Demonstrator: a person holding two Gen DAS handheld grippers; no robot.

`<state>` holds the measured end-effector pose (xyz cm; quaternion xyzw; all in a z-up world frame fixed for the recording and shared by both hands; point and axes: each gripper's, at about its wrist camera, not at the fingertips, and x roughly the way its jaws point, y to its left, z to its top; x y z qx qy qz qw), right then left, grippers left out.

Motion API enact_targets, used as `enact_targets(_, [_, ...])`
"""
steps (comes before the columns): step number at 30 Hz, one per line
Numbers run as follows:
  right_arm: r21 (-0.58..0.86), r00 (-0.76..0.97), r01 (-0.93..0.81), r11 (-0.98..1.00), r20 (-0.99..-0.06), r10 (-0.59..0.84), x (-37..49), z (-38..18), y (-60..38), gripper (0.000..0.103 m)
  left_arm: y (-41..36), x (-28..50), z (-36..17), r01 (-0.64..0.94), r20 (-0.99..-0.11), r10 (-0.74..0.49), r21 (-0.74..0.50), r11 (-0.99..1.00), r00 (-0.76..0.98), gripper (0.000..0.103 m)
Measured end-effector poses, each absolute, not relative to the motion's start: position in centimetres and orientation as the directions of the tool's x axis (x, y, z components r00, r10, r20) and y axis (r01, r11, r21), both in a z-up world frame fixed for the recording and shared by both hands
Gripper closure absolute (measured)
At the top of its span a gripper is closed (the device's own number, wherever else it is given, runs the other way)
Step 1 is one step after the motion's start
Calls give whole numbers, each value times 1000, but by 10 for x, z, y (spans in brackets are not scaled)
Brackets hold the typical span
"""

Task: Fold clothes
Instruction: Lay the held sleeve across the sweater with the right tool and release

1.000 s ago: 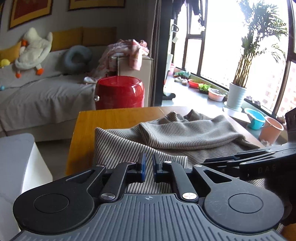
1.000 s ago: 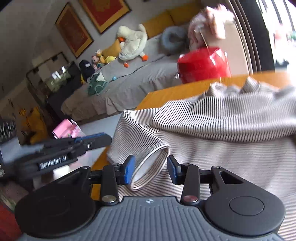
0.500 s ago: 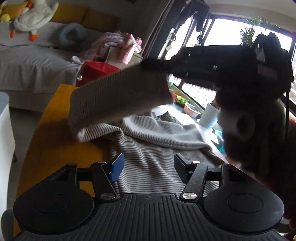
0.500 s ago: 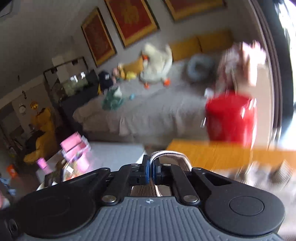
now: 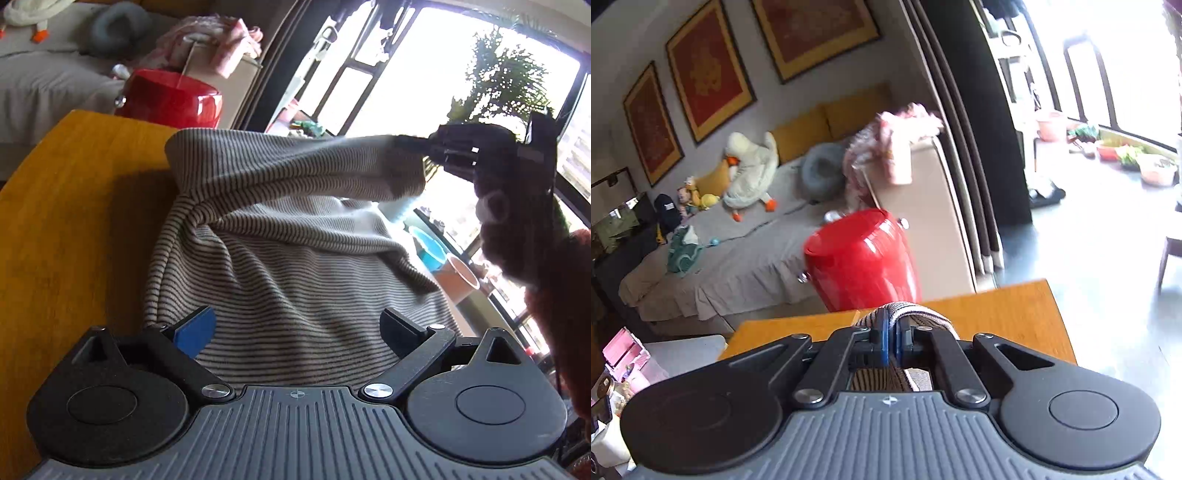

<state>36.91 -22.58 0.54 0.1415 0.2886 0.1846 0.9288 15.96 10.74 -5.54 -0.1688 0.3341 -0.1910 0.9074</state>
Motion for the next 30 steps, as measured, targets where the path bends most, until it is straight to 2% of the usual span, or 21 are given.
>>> enact_targets(4, [416,705,-169,893,-582,405,375,-52,-242,100,97,162,-52,242,-572,-425,-369,897,701,2])
enact_targets(6, [399,698,-168,901,-598,395,373,-63,-241,100,93,165,-44,257,-574,-431,-361,896,696,2])
enact_targets(9, [348,710,-197,916,-594,378,368,-66,-236,101,91,177,-21,288,-507,-448,-363,886,737,1])
enact_targets(14, [243,733,-245,939,-588,343,357,-66,-227,98,72,218,-7,286,-363,-363,-248,925,858,0])
enact_targets(15, [212,739,-254,944,-588,330,354,-64,-225,97,70,231,-12,275,-373,-356,-253,927,857,0])
enact_targets(17, [131,753,-265,955,-591,290,347,-59,-222,89,75,255,-31,241,-433,-383,-348,906,816,0])
enact_targets(19, [69,764,-266,962,-594,253,341,-57,-224,77,83,264,-51,219,-447,-397,-398,891,802,0])
enact_targets(22, [75,783,-257,963,-568,254,335,-42,-229,74,84,259,-52,233,-425,-395,-383,894,815,0])
enact_targets(25, [223,797,-312,923,-468,383,333,-15,-229,67,79,259,-52,228,-442,-374,-349,909,815,0])
enact_targets(27, [349,753,-379,857,-423,504,337,-10,-222,51,77,259,-53,227,-447,-367,-336,914,816,0])
enact_targets(28, [389,729,-402,829,-413,547,339,-11,-217,48,77,259,-53,228,-447,-366,-334,915,816,0])
enact_targets(30, [392,698,-406,825,-450,557,344,-26,-204,46,77,258,-53,229,-446,-368,-335,914,816,0])
